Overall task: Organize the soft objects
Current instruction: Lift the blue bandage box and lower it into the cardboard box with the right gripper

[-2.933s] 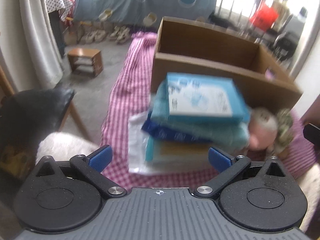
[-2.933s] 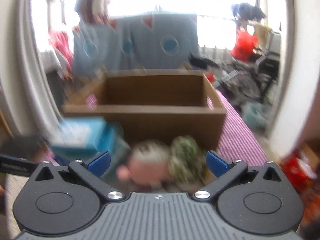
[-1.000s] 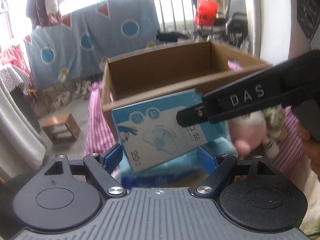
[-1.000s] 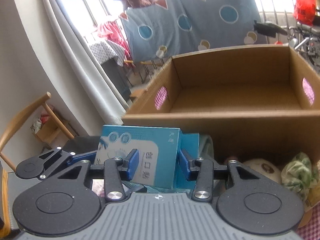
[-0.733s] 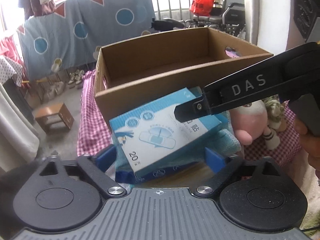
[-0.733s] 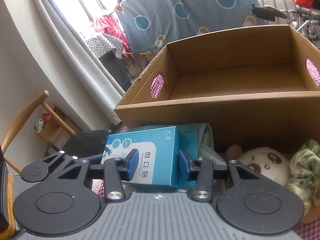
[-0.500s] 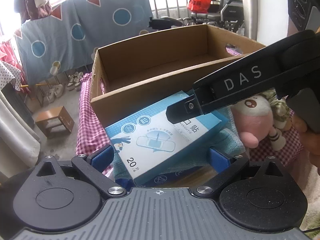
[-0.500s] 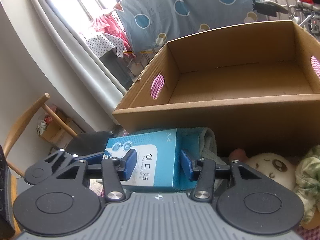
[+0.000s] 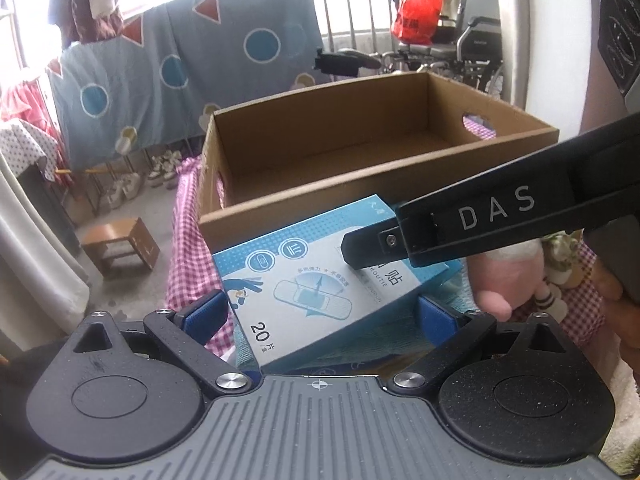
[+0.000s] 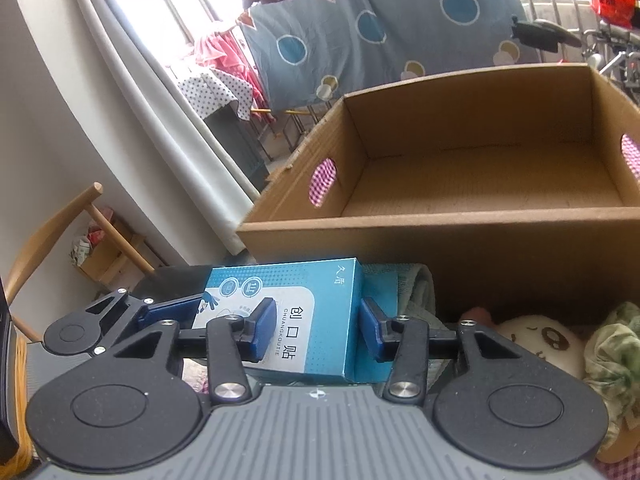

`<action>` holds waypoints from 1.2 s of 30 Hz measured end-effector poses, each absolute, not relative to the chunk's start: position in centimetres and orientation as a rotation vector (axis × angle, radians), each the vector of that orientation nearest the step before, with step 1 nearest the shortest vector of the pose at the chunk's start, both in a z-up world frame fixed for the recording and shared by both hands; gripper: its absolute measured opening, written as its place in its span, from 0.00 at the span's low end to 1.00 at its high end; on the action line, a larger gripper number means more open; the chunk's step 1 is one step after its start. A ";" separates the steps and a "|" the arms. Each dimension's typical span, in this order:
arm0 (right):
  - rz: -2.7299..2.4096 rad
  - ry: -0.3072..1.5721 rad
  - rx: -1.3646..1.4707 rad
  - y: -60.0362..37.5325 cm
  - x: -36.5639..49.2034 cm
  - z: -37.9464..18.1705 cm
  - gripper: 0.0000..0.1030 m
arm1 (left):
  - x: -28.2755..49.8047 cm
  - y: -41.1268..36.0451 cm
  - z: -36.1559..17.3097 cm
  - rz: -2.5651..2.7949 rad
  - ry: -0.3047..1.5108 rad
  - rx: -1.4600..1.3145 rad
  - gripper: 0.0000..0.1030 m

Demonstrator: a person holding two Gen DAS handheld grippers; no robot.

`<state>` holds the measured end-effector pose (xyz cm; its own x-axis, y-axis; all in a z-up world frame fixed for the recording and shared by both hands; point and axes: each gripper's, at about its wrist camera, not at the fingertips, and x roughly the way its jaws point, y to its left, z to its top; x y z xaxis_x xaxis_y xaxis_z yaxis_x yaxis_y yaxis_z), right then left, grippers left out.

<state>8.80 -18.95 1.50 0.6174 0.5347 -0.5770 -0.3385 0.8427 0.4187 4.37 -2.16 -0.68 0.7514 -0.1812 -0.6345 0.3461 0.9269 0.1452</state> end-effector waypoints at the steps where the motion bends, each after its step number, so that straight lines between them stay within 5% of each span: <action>1: 0.513 0.742 0.279 -19.0 8.4 1.9 0.47 | 4.0 -2.2 -0.4 -0.288 0.653 0.266 0.96; 17: 0.539 0.595 0.224 -21.0 11.3 10.0 0.47 | 7.7 -4.1 6.4 -0.325 0.511 0.275 0.97; 25: 0.549 0.812 0.286 -22.8 23.7 9.3 0.48 | 17.2 -6.0 5.1 -0.384 0.627 0.318 0.97; 36: 0.475 1.095 0.463 -24.0 39.8 1.2 0.47 | 30.5 -6.0 0.1 -0.349 0.825 0.398 0.97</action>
